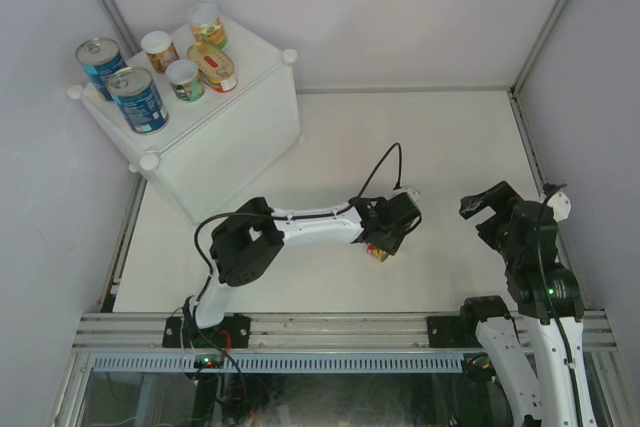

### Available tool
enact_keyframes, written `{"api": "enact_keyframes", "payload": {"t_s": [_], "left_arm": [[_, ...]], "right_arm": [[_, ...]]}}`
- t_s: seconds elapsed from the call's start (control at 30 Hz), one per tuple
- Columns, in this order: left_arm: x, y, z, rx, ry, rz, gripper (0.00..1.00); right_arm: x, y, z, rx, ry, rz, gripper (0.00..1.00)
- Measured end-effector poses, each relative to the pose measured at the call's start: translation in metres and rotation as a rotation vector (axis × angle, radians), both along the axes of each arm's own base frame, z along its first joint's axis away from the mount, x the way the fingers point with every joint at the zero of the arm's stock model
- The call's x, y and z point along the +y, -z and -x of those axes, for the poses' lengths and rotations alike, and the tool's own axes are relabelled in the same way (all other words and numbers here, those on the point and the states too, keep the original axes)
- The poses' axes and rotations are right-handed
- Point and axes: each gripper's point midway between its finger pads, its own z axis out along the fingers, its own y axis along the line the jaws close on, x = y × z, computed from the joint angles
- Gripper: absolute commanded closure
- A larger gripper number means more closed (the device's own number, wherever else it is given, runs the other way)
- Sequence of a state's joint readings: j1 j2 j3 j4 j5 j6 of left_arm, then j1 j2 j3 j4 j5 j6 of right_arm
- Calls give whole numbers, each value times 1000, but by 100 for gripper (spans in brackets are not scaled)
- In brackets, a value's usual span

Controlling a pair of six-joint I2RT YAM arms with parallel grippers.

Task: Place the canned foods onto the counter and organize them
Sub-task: Pick up the canned food from the center of the board, then place the canned food on the counter.

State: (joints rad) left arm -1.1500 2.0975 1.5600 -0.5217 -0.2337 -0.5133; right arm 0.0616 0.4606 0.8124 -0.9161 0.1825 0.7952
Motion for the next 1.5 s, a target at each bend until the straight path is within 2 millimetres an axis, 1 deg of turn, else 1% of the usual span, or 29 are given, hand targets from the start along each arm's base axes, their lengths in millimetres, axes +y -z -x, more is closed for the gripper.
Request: {"api": "enact_keyframes", "payload": {"t_s": [0.17, 0.23, 0.33, 0.5, 0.7, 0.87, 1.07, 1.17, 1.27, 1.37, 1.5], "left_arm": [[10, -3, -4, 4, -18, 2, 85], [14, -8, -7, 7, -32, 14, 88], [18, -19, -12, 12, -56, 52, 92], [24, -49, -26, 30, -105, 185, 99], [28, -88, -48, 58, -170, 357, 100], [29, -126, -61, 51, -224, 483, 100], [27, -177, -65, 58, -294, 679, 100], [29, -196, -69, 71, -343, 773, 100], [30, -215, -78, 83, -406, 868, 100], [31, -229, -85, 90, -463, 945, 100], [34, -247, -88, 111, -541, 1057, 100]], "right_arm": [[1, 0, -2, 0, -7, 0, 0], [2, 0, -4, 0, -8, -1, 1], [4, -2, -7, -5, -18, -2, 1], [10, -2, -14, -2, -53, -4, 1], [21, -1, -22, 6, -112, -25, 1], [35, -9, -29, -27, -179, -62, 1], [58, -22, -38, -78, -282, -134, 2], [70, -29, -41, -100, -330, -181, 3], [83, -39, -45, -132, -380, -232, 3], [95, -50, -46, -165, -424, -274, 3], [111, -66, -48, -212, -492, -338, 3]]}}
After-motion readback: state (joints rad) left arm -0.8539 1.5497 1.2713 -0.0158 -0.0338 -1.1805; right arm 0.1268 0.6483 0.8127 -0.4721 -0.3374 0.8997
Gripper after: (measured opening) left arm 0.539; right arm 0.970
